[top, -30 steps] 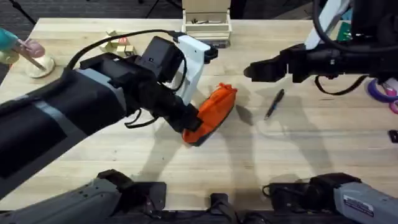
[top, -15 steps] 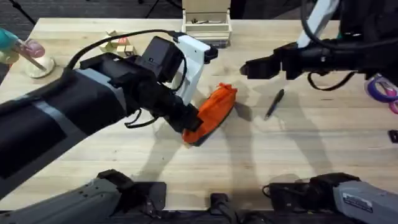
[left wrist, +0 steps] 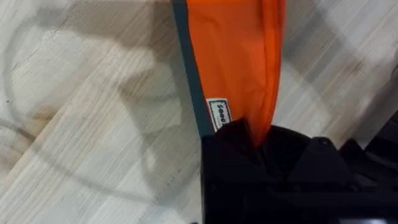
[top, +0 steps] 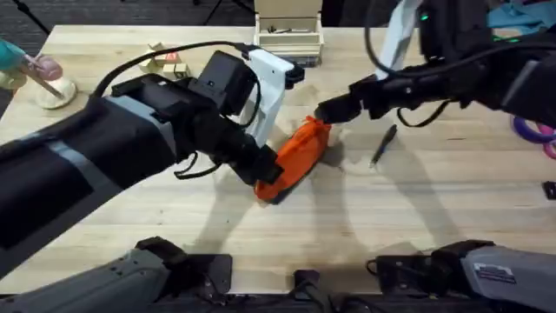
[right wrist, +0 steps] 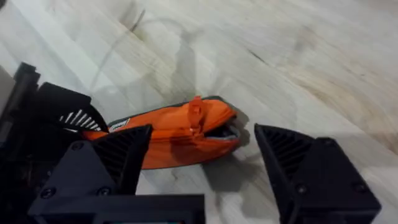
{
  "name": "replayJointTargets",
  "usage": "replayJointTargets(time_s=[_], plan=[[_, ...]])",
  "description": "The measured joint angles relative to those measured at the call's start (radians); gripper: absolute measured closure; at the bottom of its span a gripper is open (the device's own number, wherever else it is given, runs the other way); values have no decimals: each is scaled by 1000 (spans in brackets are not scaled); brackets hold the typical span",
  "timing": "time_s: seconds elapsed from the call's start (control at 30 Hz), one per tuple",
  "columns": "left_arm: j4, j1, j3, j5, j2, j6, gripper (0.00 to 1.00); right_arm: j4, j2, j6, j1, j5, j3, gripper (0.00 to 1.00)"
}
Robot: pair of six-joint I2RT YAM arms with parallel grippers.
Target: Unzip the bag, pick up the pens from the table one at a time and place them inside, then zip the bag closed.
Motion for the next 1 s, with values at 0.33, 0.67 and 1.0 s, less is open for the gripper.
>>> replayJointTargets(time_s=[0.33, 0.67, 1.0], plan=[[0, 0, 0, 0, 0, 0, 958, 69, 97, -5, 54, 0, 0, 4], [0, 0, 0, 0, 0, 0, 958, 78, 155, -7, 99, 0, 0, 19], [-2, 0, 0, 0, 0, 0, 958, 87, 157, -18, 97, 29, 0, 521]])
